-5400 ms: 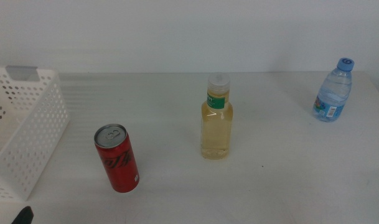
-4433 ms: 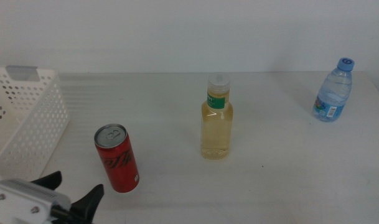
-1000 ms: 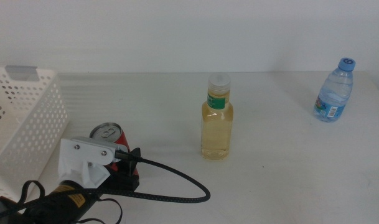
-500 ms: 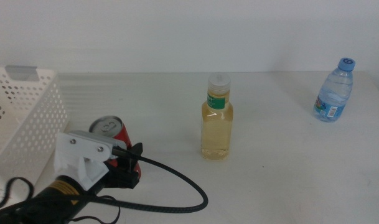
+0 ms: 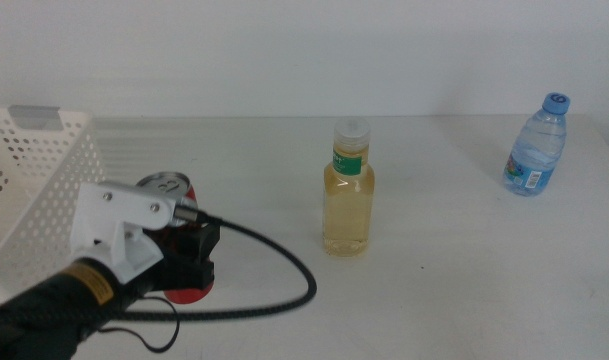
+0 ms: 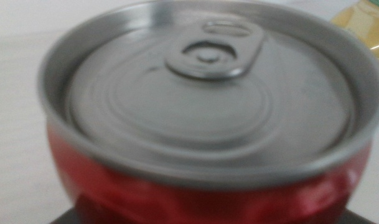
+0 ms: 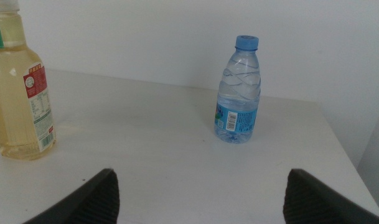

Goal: Use arms to grab the bottles and put them into the dustbin to the left of the table.

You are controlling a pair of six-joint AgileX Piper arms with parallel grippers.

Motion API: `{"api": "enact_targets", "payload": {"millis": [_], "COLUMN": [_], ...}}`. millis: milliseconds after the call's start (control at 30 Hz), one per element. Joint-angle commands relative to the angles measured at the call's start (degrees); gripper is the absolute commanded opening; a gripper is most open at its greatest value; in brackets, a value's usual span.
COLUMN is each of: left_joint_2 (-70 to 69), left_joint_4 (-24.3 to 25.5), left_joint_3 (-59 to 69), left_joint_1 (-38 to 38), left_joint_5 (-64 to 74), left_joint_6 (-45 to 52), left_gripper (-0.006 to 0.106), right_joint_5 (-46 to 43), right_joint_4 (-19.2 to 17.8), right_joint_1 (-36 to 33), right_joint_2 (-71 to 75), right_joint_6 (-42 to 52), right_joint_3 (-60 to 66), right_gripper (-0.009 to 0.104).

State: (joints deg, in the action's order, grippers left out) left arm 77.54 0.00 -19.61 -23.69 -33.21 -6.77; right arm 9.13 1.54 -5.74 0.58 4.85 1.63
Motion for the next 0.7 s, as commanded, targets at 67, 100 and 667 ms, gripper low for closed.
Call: {"api": "enact_targets", "payload": {"millis": [67,100,667], "left_joint_2": [-4.57,-5.07,-5.89], "left_joint_4": [-0.40,-0.34,2.72], "left_joint_3": [-6.80,-8.07,-30.97], "left_joint_1": [-0.14,-0.14,-0.09], "left_joint_5": [5.93,8.80,53.33], "left_joint_6": [-0.75,-0.75,-0.70], "left_gripper": [-0.005,-0.005,-0.005], "right_joint_5": [-4.61,-4.61,-4.61], "right_joint_4": [-0.57,-0.57,-0.57], "right_joint_1": [0.29,0.29,0.29], "right_joint_2": [1.51,1.51,1.51], "right_joint_6": [0.50,0.50,0.50], "right_joint_3": [-0.49,-0.49,-0.49], "right_gripper": [0.070,0.070,0.070]}}
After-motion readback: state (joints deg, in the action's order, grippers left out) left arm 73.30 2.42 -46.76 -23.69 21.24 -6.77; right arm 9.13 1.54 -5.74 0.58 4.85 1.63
